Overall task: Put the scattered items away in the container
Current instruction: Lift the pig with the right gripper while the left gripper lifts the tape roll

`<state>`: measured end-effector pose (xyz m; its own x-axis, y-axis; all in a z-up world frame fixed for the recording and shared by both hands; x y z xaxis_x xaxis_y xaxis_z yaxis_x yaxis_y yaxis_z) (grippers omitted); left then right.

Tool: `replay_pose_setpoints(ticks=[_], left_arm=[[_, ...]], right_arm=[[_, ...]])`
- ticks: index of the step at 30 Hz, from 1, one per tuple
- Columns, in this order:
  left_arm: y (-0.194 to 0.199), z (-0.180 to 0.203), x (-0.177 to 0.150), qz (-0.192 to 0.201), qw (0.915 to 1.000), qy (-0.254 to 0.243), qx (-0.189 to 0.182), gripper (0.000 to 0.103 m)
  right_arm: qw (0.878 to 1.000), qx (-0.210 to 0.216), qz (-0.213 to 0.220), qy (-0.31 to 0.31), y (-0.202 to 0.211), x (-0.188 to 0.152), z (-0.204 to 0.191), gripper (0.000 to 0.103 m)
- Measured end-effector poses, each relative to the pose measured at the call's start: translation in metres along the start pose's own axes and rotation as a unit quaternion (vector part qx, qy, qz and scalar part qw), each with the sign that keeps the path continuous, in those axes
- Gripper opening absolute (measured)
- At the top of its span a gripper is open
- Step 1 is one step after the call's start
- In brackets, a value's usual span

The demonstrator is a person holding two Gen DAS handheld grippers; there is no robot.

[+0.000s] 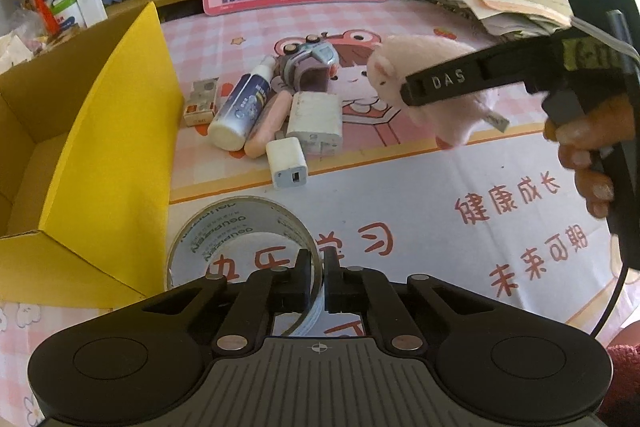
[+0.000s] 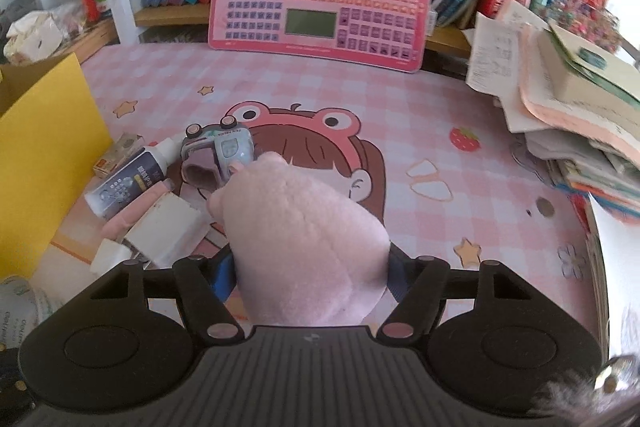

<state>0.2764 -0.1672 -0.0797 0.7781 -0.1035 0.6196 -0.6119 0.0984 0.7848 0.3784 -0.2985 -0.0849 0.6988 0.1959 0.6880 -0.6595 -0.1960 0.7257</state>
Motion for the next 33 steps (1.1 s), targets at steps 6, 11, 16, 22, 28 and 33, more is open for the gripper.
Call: replay_pose_setpoints(ticks=[6, 11, 16, 22, 28, 33], left_arm=[[0.018, 0.008, 0.000, 0.031, 0.9990, -0.025, -0.022, 0.005], [0.031, 0.012, -0.003, 0.049, 0.9970, -0.039, -0.045, 0.005], [0.047, 0.006, -0.011, 0.071, 0.9940, -0.045, -0.070, 0.005], [0.078, -0.011, -0.023, 0.112, 0.9870, -0.061, -0.098, 0.005], [0.110, -0.042, -0.044, 0.134, 0.9828, -0.055, -0.115, 0.005], [0.132, -0.069, -0.069, 0.129, 0.9825, -0.054, -0.123, 0.005]], right_arm=[[1.000, -0.002, -0.008, -0.022, 0.025, -0.018, -0.007, 0.068], [0.999, -0.007, -0.019, -0.026, 0.050, -0.037, -0.019, 0.068], [0.999, -0.014, -0.019, -0.029, 0.076, -0.052, -0.033, 0.069], [0.999, -0.032, 0.005, -0.038, 0.110, -0.061, -0.056, 0.069], [0.997, -0.054, 0.011, -0.054, 0.143, -0.073, -0.083, 0.068], [0.996, -0.052, 0.004, -0.067, 0.160, -0.089, -0.116, 0.069]])
Point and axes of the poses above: each gripper's, at about its wrist camera, not at the fingertips, and y roughly against the way its jaws point, z to its right, x to its top, the point moved 2 cm from there along -y, roughly the way its jaws point, and after that the axes turned 4 degrees about z, right-handed, at the moved point
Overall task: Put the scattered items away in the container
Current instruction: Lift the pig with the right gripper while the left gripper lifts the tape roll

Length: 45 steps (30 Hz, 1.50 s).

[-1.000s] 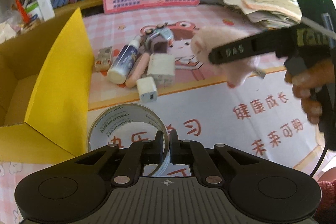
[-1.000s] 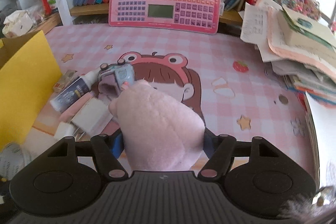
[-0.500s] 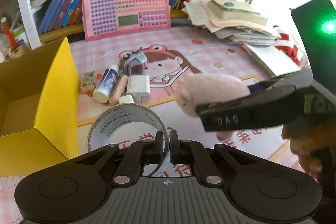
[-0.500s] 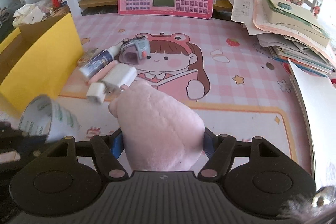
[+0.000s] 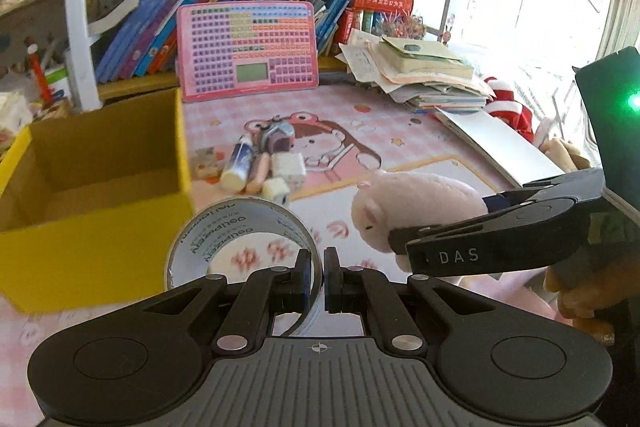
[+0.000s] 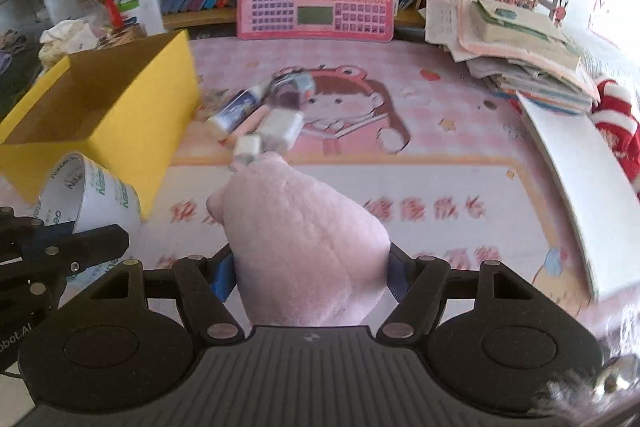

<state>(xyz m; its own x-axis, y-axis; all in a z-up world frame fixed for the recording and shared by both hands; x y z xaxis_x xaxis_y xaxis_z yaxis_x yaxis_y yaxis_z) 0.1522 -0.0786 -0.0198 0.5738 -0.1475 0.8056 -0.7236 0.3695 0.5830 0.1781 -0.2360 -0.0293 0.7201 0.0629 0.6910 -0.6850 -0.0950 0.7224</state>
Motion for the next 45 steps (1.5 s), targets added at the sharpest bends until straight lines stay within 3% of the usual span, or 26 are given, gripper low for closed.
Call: replay_pose_setpoints(ticks=[15, 26, 45], left_arm=[[0.063, -0.048, -0.039, 0.003, 0.9996, 0.007, 0.026, 0.005], [0.099, -0.092, -0.055, 0.027, 0.9946, 0.071, 0.071, 0.005], [0.126, -0.122, -0.059, 0.055, 0.9888, 0.090, 0.105, 0.005]], right_arm=[[0.999, 0.035, 0.003, 0.023, 0.027, -0.031, -0.090, 0.069], [0.987, 0.089, 0.022, 0.131, 0.044, -0.029, -0.153, 0.069], [0.981, 0.120, 0.022, 0.154, 0.050, -0.026, -0.189, 0.069]])
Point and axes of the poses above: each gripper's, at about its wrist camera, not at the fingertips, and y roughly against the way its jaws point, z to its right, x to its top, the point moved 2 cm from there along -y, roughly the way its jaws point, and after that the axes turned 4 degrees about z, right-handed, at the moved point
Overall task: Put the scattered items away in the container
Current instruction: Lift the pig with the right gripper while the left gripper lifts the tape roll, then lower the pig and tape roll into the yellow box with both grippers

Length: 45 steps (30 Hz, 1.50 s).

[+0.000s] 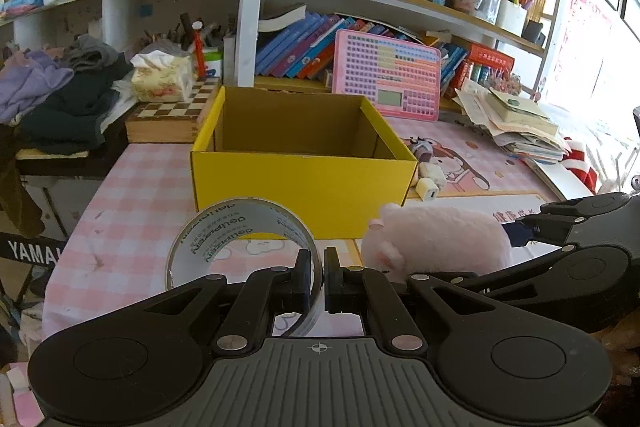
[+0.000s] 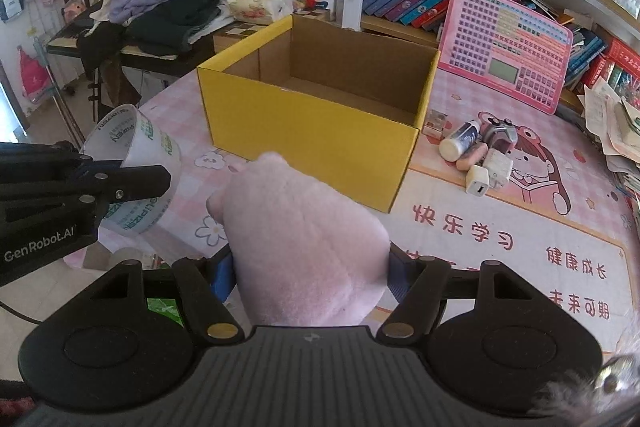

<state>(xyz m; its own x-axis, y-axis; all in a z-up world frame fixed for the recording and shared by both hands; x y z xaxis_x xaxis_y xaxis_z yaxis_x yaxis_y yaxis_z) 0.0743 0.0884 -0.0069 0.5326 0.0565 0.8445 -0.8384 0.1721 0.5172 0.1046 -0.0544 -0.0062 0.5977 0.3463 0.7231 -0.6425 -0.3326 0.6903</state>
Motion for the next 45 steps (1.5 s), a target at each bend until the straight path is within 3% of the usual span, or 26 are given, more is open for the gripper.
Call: replay_pose_setpoints(ticks=[15, 29, 38, 45], left_arm=[[-0.004, -0.002, 0.017, 0.026, 0.9997, 0.002, 0.002, 0.005], [-0.035, 0.001, 0.066, 0.058, 0.9980, -0.017, 0.017, 0.005], [-0.083, -0.003, 0.111, 0.062, 0.9963, -0.055, 0.023, 0.005], [-0.145, -0.009, 0.126, 0.011, 0.9958, -0.087, 0.027, 0.005]], right_arm=[[1.000, -0.004, 0.018, 0.018, -0.006, 0.024, 0.004, 0.069], [0.997, 0.007, 0.068, 0.038, -0.023, 0.081, 0.038, 0.069], [0.993, 0.009, 0.093, 0.077, -0.063, 0.139, 0.071, 0.069], [0.992, 0.015, 0.069, 0.107, -0.129, 0.180, 0.095, 0.069]])
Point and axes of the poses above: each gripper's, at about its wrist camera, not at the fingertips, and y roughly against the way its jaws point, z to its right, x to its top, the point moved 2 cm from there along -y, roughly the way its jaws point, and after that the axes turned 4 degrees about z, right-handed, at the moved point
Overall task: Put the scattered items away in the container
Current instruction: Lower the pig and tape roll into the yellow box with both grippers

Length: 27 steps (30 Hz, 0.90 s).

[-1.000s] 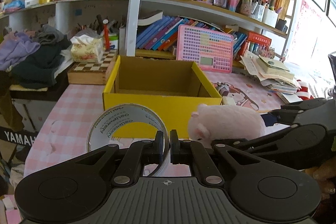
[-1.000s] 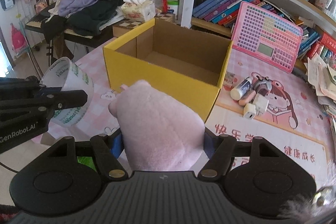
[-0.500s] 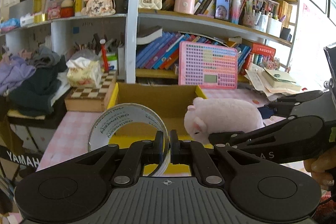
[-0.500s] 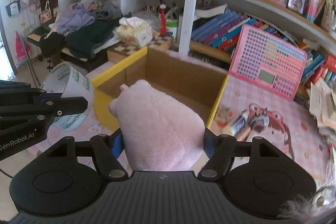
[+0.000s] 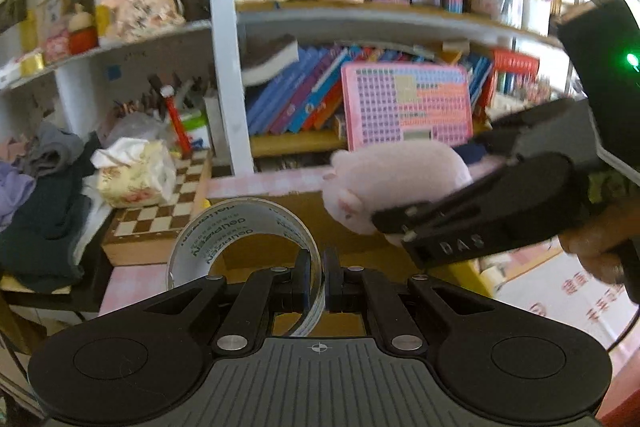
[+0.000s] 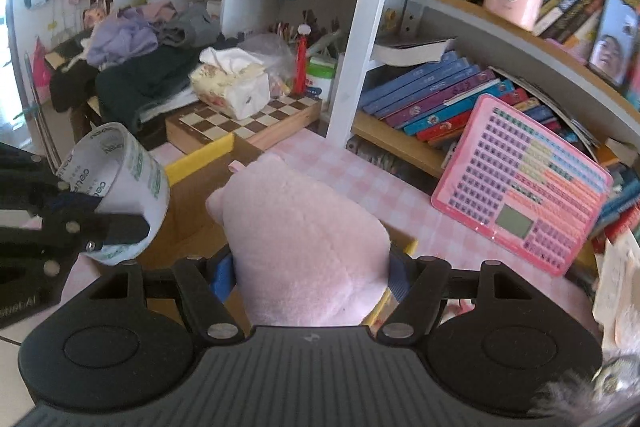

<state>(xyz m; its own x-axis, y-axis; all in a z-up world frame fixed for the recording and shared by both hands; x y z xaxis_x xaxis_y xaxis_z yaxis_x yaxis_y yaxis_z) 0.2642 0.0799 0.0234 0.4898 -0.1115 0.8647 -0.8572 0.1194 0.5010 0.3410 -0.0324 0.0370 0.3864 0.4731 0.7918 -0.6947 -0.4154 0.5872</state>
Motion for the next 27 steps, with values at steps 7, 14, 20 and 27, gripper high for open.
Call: replay_pose_setpoints(ticks=[7, 14, 20, 27], left_arm=[[-0.054, 0.001, -0.002, -0.058, 0.9976, -0.036, -0.005, 0.005], [-0.088, 0.011, -0.016, -0.130, 0.9905, -0.038, -0.024, 0.005], [-0.109, 0.010, -0.026, -0.185, 0.9818, -0.031, -0.033, 0.006], [-0.120, 0.002, -0.031, -0.217, 0.9755, -0.008, -0.033, 0.006]], right_arm=[[0.998, 0.035, -0.055, 0.020, -0.062, -0.001, 0.009, 0.069], [0.990, 0.080, -0.108, 0.037, -0.105, -0.002, 0.005, 0.069], [0.979, 0.082, -0.164, 0.092, -0.135, -0.008, -0.006, 0.070], [0.972, 0.096, -0.194, 0.093, -0.154, -0.013, -0.008, 0.070]])
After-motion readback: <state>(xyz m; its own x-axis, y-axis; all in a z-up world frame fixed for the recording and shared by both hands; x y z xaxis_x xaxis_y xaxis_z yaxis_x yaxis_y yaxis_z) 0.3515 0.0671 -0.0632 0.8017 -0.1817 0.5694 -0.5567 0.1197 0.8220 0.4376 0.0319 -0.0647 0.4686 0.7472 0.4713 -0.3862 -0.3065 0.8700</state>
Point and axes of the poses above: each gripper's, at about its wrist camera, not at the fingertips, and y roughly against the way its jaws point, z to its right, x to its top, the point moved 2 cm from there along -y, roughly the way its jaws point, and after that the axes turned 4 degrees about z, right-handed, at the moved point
